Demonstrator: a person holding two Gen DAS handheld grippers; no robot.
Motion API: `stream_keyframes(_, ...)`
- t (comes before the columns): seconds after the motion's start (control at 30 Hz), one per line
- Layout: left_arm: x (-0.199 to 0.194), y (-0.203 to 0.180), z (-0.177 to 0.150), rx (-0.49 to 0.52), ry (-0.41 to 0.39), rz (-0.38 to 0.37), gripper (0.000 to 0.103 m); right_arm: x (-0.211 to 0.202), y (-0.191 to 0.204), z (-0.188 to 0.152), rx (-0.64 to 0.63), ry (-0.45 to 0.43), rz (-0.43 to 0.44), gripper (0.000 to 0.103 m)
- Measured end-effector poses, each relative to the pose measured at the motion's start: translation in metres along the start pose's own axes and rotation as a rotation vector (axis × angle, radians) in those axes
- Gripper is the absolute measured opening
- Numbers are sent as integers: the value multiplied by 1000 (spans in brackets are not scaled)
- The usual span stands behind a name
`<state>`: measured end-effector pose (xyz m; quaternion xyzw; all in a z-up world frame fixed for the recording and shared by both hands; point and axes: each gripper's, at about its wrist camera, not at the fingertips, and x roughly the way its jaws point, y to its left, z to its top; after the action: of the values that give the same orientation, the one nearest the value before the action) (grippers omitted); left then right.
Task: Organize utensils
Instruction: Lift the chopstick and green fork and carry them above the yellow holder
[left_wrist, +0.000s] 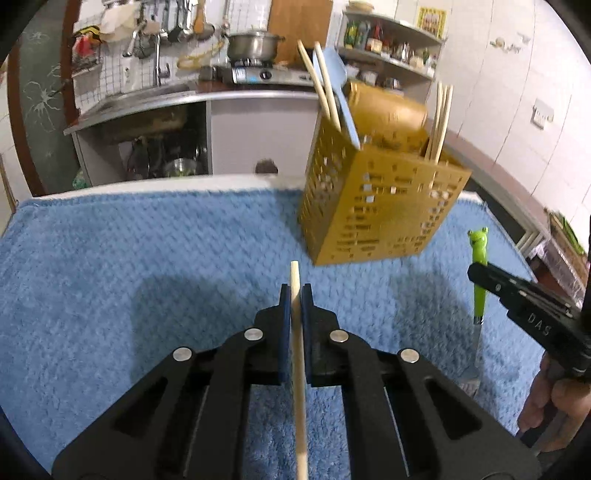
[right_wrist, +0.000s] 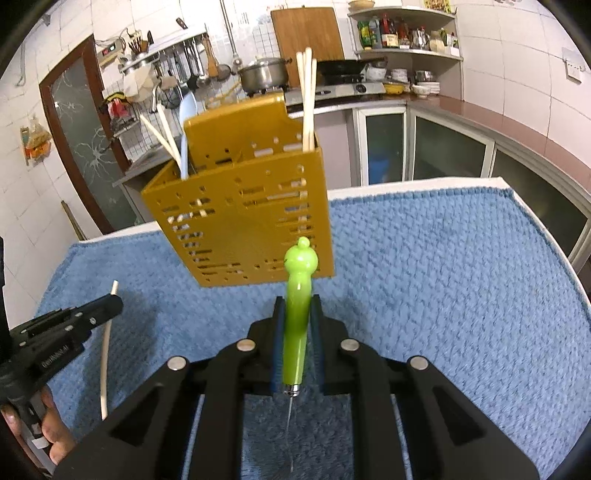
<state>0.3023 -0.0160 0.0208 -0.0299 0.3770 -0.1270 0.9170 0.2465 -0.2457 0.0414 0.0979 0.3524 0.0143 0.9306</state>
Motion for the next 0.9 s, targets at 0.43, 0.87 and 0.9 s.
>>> stream_keyframes(0.43,-47,-7,11,-13,-164,-53,4,-37,-2,11,6,-137,29,13)
stream_keyframes(0.87,-71,-33,58,34,-286,-59,4,-72,-9,43,-30,-241,-19,13)
stream_keyframes(0.9,-72,-35,64,35,-291,-61,4,-75,-9,48,-36,-250,-25,13)
